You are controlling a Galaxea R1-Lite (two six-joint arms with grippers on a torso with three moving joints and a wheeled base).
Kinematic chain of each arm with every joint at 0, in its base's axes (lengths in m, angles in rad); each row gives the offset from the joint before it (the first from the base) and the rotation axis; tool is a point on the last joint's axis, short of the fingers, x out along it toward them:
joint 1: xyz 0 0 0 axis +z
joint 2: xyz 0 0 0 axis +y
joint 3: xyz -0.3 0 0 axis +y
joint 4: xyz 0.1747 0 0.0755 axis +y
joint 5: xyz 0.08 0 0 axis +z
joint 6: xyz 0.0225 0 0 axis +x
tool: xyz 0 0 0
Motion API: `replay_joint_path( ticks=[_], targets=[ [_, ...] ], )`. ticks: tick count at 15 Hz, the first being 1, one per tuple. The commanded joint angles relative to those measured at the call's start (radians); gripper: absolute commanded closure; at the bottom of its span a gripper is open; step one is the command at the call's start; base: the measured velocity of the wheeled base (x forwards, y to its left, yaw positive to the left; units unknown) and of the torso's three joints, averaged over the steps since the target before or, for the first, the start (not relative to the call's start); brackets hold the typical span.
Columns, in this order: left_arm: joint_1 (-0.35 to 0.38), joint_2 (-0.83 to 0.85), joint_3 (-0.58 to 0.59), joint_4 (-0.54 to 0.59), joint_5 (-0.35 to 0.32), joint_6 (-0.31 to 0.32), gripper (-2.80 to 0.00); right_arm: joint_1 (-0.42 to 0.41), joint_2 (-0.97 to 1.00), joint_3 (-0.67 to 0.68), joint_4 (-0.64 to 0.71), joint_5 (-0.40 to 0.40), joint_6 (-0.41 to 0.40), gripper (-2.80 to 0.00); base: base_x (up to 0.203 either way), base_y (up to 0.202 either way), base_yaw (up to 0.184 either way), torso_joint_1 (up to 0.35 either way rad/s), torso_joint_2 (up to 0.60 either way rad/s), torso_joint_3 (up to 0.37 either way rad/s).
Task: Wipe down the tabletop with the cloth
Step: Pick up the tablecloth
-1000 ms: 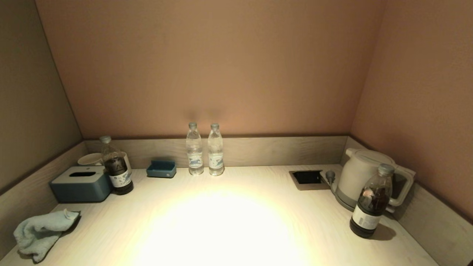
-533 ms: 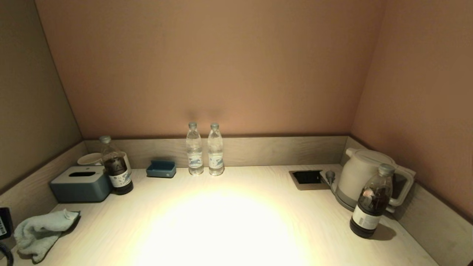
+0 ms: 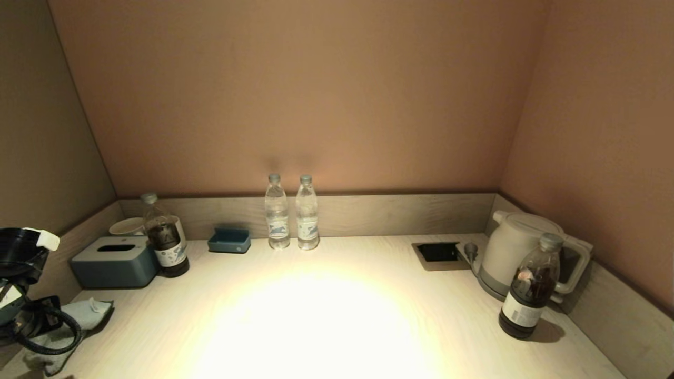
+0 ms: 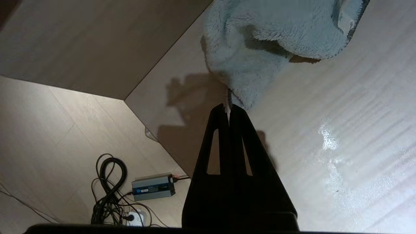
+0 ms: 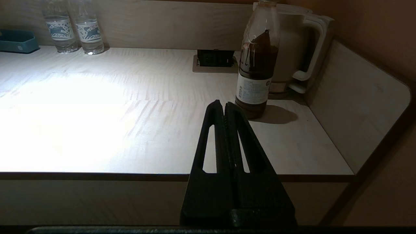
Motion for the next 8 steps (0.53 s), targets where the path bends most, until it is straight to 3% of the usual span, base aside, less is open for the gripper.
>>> replay_joint_path(
  ticks=[1, 7, 8],
  targets=[
    [0.003, 0.055, -0.033, 0.001, 0.001, -0.003, 0.0, 0.0, 0.0, 0.001, 0.0, 0.001, -0.001, 0.0, 0.0, 0.0, 0.0, 0.0, 0.0, 0.0],
    [0.051, 0.118, -0.129, 0.004, -0.074, 0.0, 0.0, 0.0, 0.0, -0.001, 0.0, 0.001, 0.0, 0.0, 0.0, 0.0, 0.0, 0.0, 0.0, 0.0],
    [0.078, 0.132, -0.142, 0.007, -0.119, 0.002, 0.0, 0.0, 0.0, 0.001, 0.0, 0.001, 0.0, 0.0, 0.0, 0.0, 0.0, 0.0, 0.0, 0.0]
  ],
)
